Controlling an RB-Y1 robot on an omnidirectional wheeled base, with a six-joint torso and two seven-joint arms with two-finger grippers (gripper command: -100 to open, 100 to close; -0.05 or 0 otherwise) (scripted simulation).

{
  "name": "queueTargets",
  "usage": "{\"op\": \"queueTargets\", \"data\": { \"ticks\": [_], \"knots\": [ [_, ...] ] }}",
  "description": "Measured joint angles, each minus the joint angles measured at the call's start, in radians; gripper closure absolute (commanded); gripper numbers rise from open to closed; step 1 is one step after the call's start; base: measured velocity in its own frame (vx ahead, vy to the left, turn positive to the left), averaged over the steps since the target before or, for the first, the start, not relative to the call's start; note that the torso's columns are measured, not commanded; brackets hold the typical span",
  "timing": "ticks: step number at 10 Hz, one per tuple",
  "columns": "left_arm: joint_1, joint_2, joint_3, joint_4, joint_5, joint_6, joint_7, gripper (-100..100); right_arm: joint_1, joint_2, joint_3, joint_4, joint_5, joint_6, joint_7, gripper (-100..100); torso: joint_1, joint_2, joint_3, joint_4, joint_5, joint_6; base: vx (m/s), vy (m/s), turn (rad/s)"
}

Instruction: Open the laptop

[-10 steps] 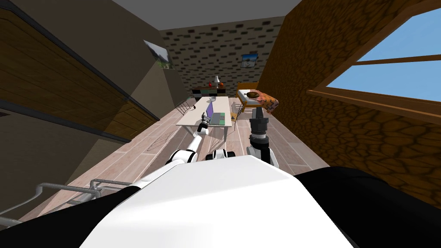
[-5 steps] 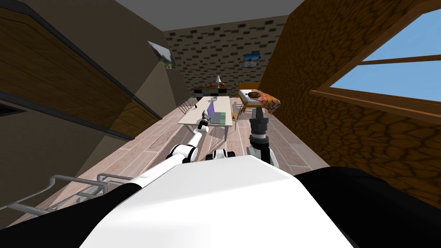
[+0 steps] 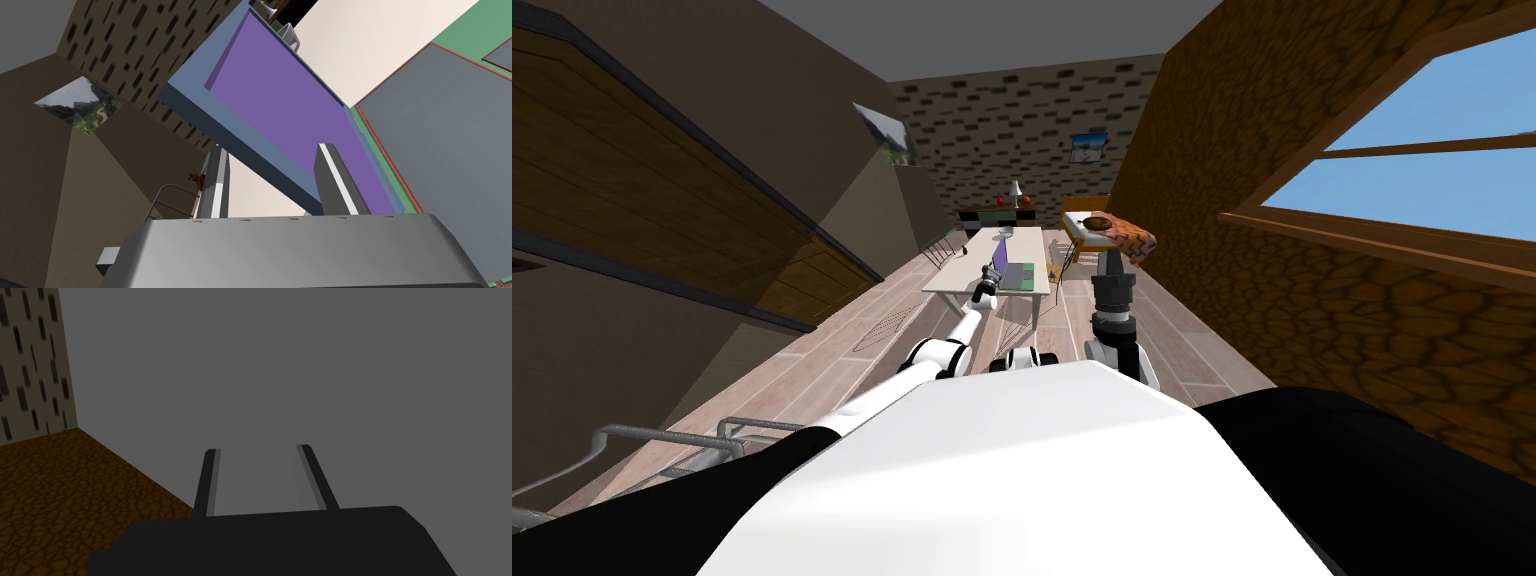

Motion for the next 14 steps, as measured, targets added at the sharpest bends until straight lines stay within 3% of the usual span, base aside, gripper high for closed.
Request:
{"op": "queueTargets", "data": {
  "ticks": [3,8,11,14],
  "knots": [
    [0.084,-0.012,-0.008,-0.1,0.004,0.019,-0.043,100,0.0,0.0,0.0,0.0,0.0,0.0,0.0,0,0.003,-0.004,-0.004,-0.002,0.003,0.0,0.064,0.002,-0.069],
    [0.24,-0.03,-0.018,-0.307,0.012,0.055,-0.089,100,0.0,0.0,0.0,0.0,0.0,0.0,0.0,0,0.006,0.001,-0.001,0.001,0.003,-0.005,0.037,0.005,-0.048],
    [0.272,-0.033,-0.018,-0.331,0.012,0.05,-0.089,100,0.0,0.0,0.0,0.0,0.0,0.0,0.0,0,0.009,0.0,-0.001,-0.002,0.004,-0.007,0.021,0.0,-0.042],
    [0.349,-0.044,-0.027,-0.415,0.019,0.068,-0.125,100,0.0,0.0,0.0,0.0,0.0,0.0,0.0,0,0.005,-0.005,-0.004,-0.003,0.004,-0.003,0.042,0.007,-0.028]
  ]
}}
